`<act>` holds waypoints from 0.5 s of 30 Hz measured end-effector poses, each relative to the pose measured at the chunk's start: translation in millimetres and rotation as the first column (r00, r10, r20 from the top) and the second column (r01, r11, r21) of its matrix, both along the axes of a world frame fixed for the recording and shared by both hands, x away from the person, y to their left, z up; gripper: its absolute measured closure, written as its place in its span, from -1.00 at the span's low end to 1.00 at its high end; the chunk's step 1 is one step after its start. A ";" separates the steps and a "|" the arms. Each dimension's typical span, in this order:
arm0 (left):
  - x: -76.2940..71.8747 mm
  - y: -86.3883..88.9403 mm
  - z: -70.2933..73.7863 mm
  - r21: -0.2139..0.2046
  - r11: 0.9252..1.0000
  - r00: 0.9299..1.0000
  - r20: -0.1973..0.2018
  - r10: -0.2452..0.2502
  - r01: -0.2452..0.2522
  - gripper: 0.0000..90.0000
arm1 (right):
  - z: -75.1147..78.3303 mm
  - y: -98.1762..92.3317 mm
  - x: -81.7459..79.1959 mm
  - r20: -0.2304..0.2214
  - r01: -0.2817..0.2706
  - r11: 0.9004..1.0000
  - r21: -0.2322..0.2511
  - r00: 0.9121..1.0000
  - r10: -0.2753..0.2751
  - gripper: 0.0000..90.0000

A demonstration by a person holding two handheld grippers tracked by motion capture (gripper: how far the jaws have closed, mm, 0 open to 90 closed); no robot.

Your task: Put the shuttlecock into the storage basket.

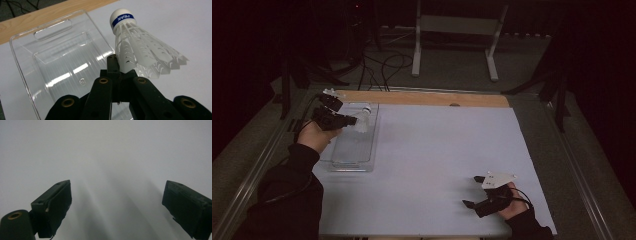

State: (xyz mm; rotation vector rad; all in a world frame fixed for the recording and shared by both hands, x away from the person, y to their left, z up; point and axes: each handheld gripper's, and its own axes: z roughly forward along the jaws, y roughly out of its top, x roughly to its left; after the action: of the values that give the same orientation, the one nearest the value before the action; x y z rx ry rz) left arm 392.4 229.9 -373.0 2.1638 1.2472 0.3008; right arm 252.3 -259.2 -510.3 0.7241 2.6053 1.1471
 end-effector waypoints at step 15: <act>9.3 1.6 -24.7 0.005 0.999 0.999 -0.032 0.035 -0.035 1.00 | -0.8 0.4 0.0 -0.011 -0.012 1.000 0.002 1.000 0.012 -0.80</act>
State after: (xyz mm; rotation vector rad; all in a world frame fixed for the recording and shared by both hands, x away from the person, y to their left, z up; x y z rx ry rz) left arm 401.7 231.5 -397.6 2.1604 1.3047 0.2845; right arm 252.3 -258.8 -511.1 0.7179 2.6221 1.1518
